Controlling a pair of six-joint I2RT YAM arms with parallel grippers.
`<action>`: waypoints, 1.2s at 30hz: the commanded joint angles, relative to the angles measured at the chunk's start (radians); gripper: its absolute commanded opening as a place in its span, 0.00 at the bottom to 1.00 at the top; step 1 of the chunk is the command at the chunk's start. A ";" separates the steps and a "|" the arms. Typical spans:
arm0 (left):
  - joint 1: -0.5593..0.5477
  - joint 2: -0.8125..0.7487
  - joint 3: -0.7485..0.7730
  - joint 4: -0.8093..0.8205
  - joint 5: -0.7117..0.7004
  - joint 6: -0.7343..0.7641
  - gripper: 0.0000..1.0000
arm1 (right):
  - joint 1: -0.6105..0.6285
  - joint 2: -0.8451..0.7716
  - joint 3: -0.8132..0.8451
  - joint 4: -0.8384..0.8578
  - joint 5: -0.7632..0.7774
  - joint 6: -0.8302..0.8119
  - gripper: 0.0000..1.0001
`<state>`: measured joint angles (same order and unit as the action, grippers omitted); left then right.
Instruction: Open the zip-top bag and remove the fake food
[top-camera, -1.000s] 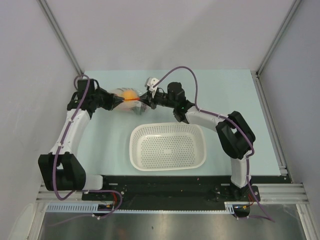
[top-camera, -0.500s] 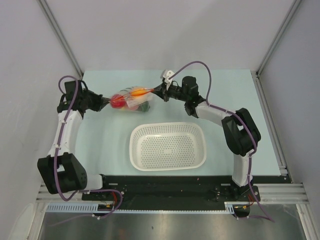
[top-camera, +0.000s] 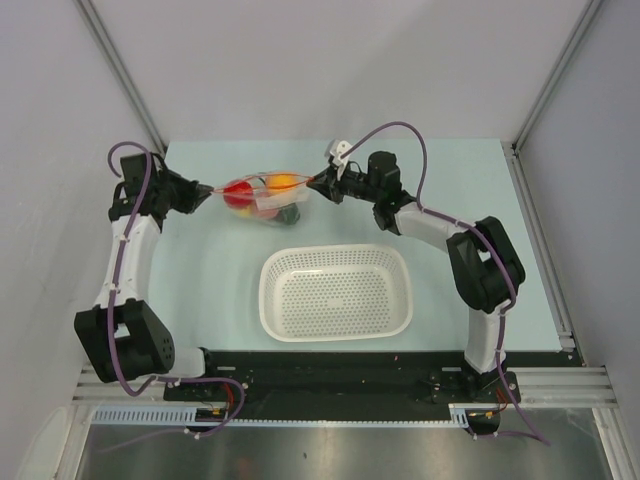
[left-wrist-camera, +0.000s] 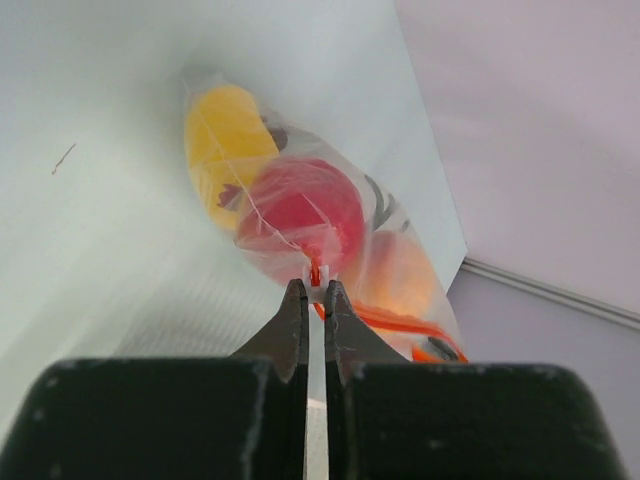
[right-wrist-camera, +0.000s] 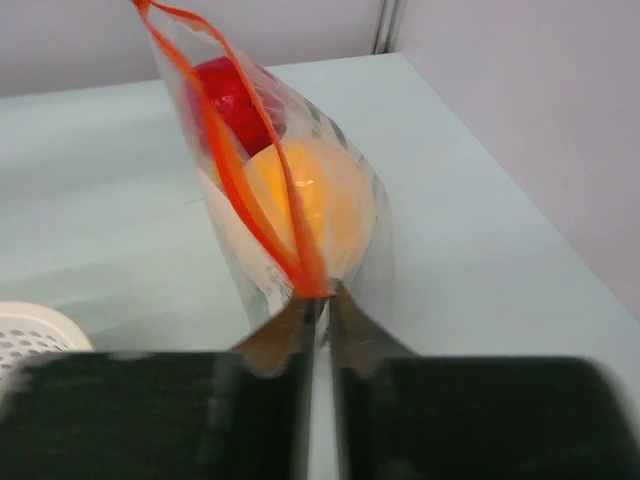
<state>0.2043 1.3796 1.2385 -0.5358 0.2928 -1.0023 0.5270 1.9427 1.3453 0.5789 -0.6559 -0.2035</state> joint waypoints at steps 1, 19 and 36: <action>-0.002 -0.001 0.038 0.096 0.012 0.007 0.00 | 0.016 -0.056 0.043 -0.037 0.027 -0.011 0.32; -0.057 -0.001 0.021 0.157 0.019 -0.001 0.00 | 0.191 -0.093 0.282 -0.370 0.222 0.044 0.91; -0.072 0.006 0.065 0.106 0.025 0.019 0.00 | 0.186 0.122 0.479 -0.493 0.294 -0.152 0.82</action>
<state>0.1356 1.3960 1.2533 -0.4362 0.3012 -0.9943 0.7216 2.0342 1.7725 0.0986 -0.3706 -0.3122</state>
